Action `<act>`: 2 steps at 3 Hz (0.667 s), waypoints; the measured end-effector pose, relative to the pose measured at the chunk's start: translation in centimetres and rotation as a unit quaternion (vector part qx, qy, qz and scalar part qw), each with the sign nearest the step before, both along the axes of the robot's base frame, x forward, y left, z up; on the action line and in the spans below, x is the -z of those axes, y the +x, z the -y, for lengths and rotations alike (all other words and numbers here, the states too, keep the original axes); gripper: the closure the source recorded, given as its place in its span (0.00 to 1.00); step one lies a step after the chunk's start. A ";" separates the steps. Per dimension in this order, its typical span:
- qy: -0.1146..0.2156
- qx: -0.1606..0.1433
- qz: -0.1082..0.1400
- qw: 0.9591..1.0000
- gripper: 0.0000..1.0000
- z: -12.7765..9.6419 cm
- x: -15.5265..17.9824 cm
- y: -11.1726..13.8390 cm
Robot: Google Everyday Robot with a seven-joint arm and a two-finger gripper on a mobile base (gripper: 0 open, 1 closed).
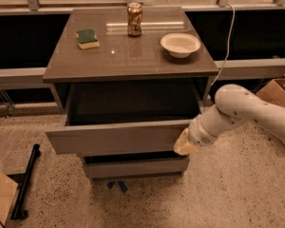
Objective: Close top drawer
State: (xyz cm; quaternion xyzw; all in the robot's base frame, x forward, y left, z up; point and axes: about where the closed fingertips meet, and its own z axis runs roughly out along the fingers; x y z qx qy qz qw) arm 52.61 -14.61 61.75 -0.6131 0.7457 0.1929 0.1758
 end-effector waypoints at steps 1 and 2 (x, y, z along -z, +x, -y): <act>0.006 -0.028 0.016 0.999 1.00 -1.4 0.9 3.2; 0.006 -0.028 0.016 0.999 1.00 -1.4 0.9 3.2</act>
Offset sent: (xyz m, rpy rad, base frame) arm 0.0321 0.0138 -0.0084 0.0127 -0.0325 0.0567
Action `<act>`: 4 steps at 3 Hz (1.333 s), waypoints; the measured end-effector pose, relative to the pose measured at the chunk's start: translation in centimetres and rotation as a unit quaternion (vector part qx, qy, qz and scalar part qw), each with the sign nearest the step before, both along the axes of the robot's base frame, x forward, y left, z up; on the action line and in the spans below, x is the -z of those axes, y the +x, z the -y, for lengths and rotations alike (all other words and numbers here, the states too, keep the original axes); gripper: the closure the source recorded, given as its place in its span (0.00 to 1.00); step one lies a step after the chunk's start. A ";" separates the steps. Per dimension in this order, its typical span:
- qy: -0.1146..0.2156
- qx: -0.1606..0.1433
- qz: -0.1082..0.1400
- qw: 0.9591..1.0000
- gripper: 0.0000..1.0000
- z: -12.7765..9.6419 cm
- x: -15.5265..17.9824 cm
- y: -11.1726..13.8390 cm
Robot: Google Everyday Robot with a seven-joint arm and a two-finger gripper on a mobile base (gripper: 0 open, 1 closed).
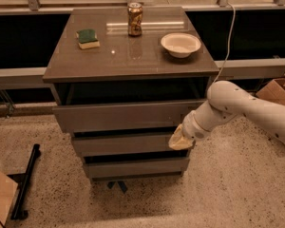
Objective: Close top drawer
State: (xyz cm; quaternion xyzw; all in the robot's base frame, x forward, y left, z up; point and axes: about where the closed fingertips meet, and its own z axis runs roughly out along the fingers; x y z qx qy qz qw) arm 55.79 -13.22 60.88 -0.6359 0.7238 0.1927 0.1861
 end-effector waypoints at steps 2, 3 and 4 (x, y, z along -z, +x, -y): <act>0.025 0.038 0.069 0.997 1.00 0.6 0.6 5.0; 0.048 0.052 0.115 0.991 1.00 1.0 0.3 9.3; 0.053 0.058 0.157 0.984 0.82 1.1 -1.3 12.3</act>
Offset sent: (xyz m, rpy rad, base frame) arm 0.1000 -0.0147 0.0016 0.0747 -0.2719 -0.1306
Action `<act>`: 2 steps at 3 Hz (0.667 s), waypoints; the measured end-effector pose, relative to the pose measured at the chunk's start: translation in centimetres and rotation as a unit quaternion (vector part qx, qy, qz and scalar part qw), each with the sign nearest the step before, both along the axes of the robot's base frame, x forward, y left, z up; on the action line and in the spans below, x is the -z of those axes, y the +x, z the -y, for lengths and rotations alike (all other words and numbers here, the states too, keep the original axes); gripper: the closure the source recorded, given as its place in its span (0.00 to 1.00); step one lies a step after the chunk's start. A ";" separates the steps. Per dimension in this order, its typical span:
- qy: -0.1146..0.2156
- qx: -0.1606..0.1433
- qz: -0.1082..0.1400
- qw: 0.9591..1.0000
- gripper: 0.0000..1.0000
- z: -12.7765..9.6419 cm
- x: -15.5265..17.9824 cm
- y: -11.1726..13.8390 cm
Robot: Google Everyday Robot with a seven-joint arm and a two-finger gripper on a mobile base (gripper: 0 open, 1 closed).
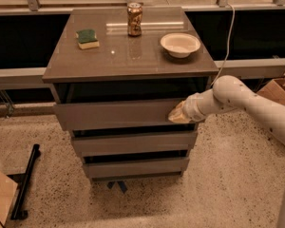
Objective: Close top drawer
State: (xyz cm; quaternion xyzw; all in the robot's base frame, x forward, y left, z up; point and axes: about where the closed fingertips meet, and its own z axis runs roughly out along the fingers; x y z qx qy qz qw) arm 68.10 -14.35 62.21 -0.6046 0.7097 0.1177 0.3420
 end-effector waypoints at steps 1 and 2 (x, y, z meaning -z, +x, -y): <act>0.000 0.000 0.002 1.000 0.58 0.0 -0.1 0.1; 0.001 -0.001 0.001 1.000 0.35 -0.2 0.1 0.1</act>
Offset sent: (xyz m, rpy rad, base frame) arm 0.0015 -0.0002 0.0011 0.0003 -0.0044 -0.0010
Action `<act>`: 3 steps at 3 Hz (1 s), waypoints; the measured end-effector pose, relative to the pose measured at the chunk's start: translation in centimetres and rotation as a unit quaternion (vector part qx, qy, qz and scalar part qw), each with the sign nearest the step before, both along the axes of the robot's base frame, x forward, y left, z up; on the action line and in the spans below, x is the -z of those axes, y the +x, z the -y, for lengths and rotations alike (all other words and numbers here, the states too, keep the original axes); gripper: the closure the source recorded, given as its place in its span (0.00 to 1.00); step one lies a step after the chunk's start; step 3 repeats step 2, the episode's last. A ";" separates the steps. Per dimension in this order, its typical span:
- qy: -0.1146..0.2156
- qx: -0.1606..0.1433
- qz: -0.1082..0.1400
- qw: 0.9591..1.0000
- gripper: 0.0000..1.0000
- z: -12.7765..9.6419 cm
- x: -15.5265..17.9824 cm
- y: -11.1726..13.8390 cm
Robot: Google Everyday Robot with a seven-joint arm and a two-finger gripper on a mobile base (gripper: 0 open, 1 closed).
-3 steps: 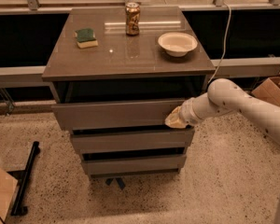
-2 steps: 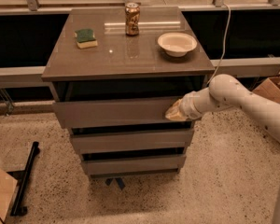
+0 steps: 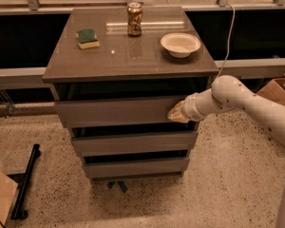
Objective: Close top drawer
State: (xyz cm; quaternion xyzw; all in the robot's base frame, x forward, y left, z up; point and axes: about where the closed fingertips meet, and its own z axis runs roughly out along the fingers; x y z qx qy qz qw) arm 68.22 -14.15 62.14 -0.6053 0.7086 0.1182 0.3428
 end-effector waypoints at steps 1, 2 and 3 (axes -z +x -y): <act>0.000 -0.001 -0.001 1.000 0.12 -0.2 0.2 0.0; 0.001 -0.003 -0.003 1.000 0.00 -0.4 0.3 -0.1; 0.001 -0.003 -0.003 1.000 0.00 -0.4 0.3 -0.1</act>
Offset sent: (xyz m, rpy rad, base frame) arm -0.0004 0.0019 -0.0017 0.0009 0.0028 0.0028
